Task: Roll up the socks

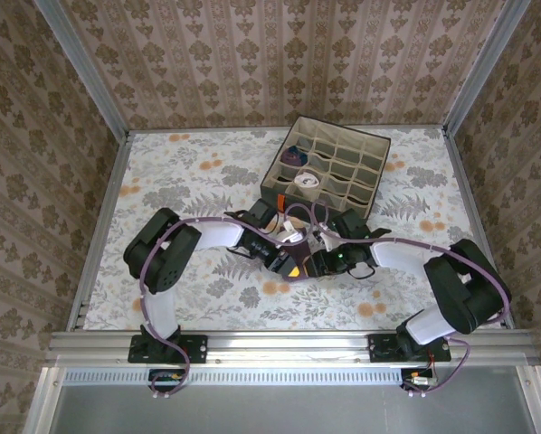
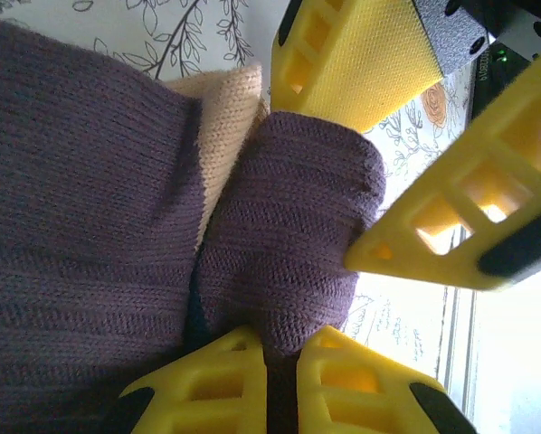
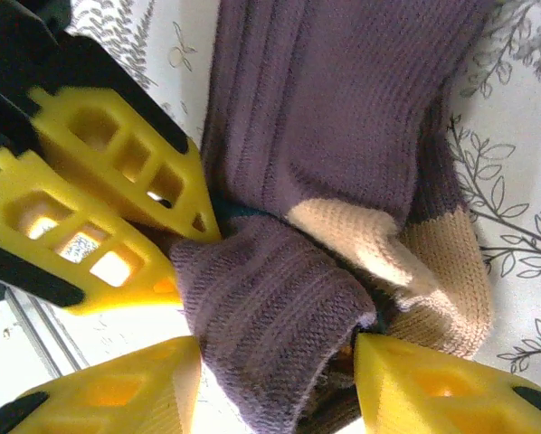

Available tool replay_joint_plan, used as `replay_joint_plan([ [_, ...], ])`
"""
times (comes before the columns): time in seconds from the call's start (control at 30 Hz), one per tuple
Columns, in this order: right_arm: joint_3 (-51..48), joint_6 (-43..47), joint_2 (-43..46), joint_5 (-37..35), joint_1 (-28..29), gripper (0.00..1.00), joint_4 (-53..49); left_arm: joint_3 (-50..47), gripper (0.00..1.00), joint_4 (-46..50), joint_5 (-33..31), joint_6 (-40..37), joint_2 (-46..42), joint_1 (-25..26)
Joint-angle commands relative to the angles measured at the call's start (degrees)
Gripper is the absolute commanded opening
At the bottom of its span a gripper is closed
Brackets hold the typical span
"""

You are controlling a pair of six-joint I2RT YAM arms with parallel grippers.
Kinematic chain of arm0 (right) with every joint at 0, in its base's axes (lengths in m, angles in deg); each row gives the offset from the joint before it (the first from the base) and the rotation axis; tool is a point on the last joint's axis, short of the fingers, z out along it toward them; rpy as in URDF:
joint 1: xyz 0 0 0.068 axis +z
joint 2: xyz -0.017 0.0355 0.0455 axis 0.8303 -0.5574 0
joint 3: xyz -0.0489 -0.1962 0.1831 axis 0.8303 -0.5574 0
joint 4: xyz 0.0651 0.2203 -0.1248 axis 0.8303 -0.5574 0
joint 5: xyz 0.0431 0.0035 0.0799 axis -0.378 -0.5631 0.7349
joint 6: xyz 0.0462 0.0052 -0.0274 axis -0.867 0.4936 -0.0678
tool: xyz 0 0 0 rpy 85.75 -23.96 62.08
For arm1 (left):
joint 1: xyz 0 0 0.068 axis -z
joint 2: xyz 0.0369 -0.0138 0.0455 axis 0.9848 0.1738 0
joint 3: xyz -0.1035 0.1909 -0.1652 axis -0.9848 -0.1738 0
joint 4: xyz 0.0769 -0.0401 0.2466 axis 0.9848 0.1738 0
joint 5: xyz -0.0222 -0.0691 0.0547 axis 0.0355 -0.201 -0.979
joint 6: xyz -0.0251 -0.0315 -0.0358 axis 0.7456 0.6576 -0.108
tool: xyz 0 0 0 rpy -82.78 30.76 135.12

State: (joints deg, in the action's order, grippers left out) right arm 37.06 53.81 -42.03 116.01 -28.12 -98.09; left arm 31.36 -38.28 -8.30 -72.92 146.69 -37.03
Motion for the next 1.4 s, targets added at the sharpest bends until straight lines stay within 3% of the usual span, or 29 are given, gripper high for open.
replay_joint_plan([
  [0.0,2.77,-0.66,-2.58,-2.47,0.29,0.35,-2.38,-3.0,0.0,3.32,-3.96,0.47,1.11,-0.06],
  [0.07,4.12,-1.36,-4.47,-3.67,0.29,0.28,-3.95,-4.71,0.0,0.85,-6.25,-0.62,-1.08,0.41],
  [0.2,5.83,-3.42,-7.47,-4.9,0.03,0.2,-6.28,-8.75,0.11,-5.14,-12.12,-4.01,-7.6,1.91],
  [0.37,7.58,-3.88,-11.16,-4.18,-0.72,0.18,-9.44,-16.08,0.2,-14.37,-23.44,-14.08,-19.52,6.21],
  [0.53,8.7,-3.62,-12.81,-3.55,-0.76,0.17,-10.92,-27.91,0.3,-31.25,-34.84,-23.89,-31.14,10.72],
  [0.6,9.26,-3.25,-13.23,-3.31,-0.76,0.17,-11.57,-31.26,0.38,-36.74,-41.64,-28.41,-33.46,13.51],
  [0.77,10.49,-2.54,-13.97,-2.93,-0.83,0.17,-13.03,-30.22,0.4,-35.84,-49.38,-35.02,-32.2,17.38],
  [0.9,11.04,-2.06,-14.66,-2.53,-0.85,0.17,-13.65,-28.37,0.39,-35.23,-50.79,-37.39,-28.76,19.78],
  [1.13,11.22,-1.8,-15.21,-1.95,-0.94,0.17,-14.27,-24.89,0.39,-34.8,-51.34,-37.42,-21.13,21.34],
  [1.23,11.05,-1.69,-15.12,-1.6,-1.03,0.17,-14.31,-23.34,0.38,-34.34,-54.84,-36.02,-16.83,21.29],
  [1.37,10.87,-1.63,-14.97,-1.25,-1.12,0.18,-14.44,-21.44,0.25,-33.69,-61.04,-31.8,-11.55,21.07],
])
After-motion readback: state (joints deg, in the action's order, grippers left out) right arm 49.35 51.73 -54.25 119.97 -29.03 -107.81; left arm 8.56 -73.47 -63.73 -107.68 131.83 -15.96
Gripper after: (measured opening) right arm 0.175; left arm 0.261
